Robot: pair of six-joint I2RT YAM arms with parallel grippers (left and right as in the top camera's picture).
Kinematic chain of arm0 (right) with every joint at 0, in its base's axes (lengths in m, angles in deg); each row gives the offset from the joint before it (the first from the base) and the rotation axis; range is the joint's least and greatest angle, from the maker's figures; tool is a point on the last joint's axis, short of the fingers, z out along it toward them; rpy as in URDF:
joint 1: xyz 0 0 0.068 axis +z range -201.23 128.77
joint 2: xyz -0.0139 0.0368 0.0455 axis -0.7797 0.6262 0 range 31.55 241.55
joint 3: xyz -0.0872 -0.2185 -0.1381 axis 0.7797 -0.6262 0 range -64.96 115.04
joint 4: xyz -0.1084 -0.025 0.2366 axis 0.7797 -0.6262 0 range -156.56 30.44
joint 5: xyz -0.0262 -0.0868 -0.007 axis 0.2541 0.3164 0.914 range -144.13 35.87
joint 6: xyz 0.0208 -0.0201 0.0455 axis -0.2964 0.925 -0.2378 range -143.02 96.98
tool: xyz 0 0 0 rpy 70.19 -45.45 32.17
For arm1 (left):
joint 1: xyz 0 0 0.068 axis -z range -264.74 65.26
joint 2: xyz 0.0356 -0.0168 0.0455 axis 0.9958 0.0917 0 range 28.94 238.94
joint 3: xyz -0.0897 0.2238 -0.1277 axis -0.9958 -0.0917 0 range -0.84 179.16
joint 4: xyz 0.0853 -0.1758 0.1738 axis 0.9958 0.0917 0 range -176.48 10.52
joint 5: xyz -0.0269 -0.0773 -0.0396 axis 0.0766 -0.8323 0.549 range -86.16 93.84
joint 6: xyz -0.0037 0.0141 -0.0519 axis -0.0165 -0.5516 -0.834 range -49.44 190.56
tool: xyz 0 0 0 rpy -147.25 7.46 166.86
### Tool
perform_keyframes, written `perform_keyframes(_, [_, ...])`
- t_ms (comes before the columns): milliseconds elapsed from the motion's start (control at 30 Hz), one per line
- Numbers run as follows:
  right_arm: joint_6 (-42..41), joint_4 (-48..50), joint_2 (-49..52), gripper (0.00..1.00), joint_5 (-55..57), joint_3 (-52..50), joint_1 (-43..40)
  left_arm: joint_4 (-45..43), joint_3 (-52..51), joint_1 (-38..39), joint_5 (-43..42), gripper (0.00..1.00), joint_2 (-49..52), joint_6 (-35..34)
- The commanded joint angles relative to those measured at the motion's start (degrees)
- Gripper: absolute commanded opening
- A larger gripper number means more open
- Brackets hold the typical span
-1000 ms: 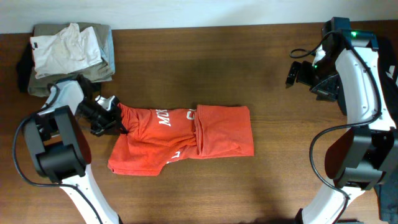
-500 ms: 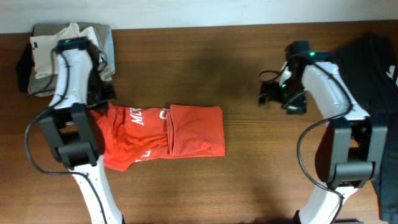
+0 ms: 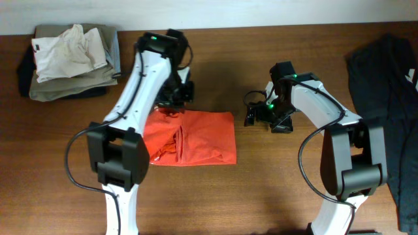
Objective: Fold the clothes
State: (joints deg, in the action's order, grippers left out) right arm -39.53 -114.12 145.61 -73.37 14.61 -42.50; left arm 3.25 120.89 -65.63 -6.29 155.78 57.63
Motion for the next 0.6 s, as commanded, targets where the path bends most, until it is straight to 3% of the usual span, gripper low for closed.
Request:
perform_keyframes(0, [-0.5,0.6,1.1,0.99,-1.2,-0.4,0.6,-0.1,0.7,3.4,-1.9,0.01,-1.5,-0.8])
perform_keyframes(400, [-0.5,0.9,1.1,0.99,-3.3,-0.4,0.6,-8.4,-7.6,10.3,-3.5,0.04,-1.5,-4.4])
perform_keyframes(433, [-0.5,0.9,1.1,0.99,-3.3,-0.4,0.6,-9.6,-8.3,10.7,-4.5,0.07,-1.5,-4.4])
perform_keyframes(467, [-0.5,0.9,1.1,0.99,-3.3,-0.4,0.6,-10.2,-8.3,11.1,-4.7,0.19,-1.4,-4.4])
perform_keyframes(567, [-0.5,0.9,1.1,0.99,-3.3,-0.4,0.6,-12.2,-8.3,11.6,-6.6,0.2,-1.4,-4.4])
